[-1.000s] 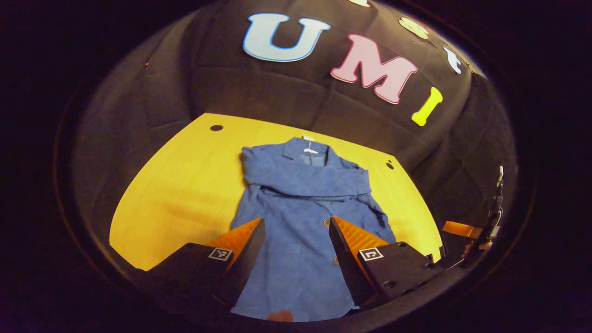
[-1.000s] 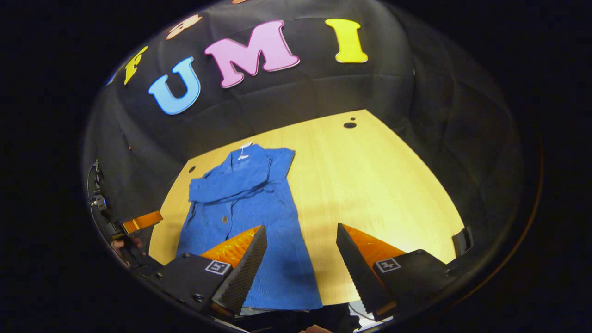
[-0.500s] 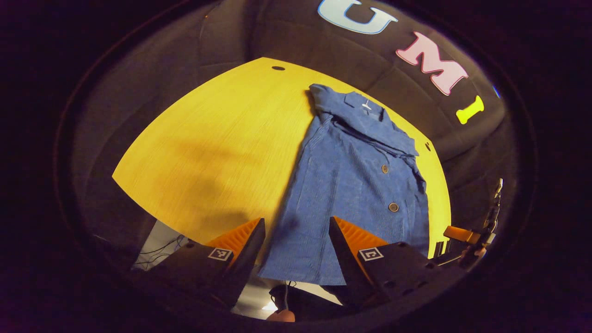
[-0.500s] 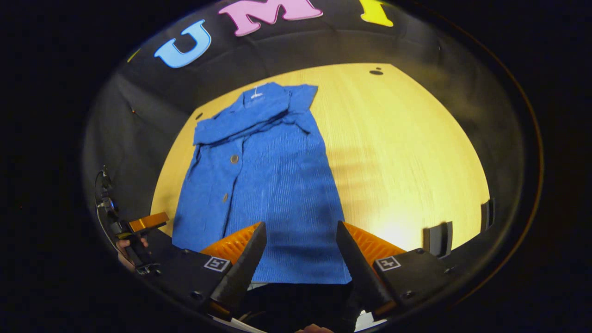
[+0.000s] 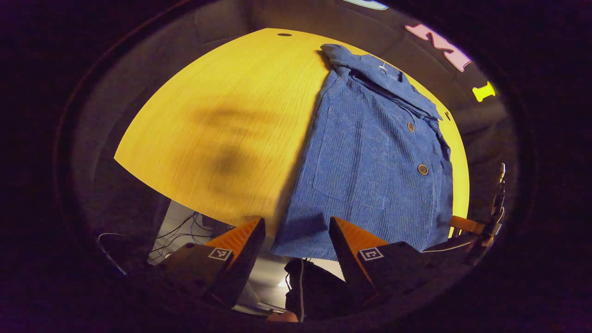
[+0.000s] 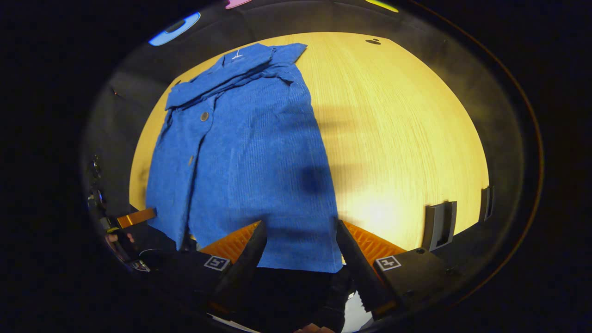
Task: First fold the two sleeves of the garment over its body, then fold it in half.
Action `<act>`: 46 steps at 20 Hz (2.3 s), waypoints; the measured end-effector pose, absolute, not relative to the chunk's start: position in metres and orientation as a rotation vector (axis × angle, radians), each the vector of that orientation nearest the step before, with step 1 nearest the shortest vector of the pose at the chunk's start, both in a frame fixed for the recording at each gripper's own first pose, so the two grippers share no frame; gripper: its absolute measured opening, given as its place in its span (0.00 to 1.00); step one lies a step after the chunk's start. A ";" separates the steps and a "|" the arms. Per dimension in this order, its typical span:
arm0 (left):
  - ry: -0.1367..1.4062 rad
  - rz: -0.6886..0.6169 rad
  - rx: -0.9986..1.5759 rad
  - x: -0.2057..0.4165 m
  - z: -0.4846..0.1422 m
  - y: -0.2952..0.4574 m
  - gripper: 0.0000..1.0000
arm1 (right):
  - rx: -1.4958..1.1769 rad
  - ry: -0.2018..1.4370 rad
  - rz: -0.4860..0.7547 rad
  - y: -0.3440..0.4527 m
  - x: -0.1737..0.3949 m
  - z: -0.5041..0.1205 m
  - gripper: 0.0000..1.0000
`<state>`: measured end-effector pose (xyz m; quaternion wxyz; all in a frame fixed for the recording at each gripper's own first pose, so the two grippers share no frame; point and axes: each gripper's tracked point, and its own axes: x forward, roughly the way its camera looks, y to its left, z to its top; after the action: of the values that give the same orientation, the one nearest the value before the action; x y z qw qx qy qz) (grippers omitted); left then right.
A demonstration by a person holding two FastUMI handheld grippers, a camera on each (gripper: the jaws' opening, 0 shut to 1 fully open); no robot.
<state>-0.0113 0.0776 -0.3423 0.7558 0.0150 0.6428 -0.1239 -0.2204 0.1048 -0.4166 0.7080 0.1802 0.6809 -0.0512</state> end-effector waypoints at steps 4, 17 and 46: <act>1.421 -0.262 0.091 -0.013 -0.345 0.078 0.82 | 0.322 1.571 -0.129 0.099 -0.236 -0.431 0.98; 1.445 -0.236 0.227 -0.022 -0.352 0.078 0.83 | 0.332 1.603 -0.217 0.098 -0.249 -0.439 0.99; 1.318 -0.566 0.120 0.061 -0.239 0.009 0.00 | 0.579 1.423 0.024 0.148 -0.114 -0.342 0.02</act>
<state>0.0605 0.0089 -0.2390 0.7520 0.0552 0.6036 -0.2590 -0.1138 0.1479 -0.3420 0.7190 0.2618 0.6437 0.0109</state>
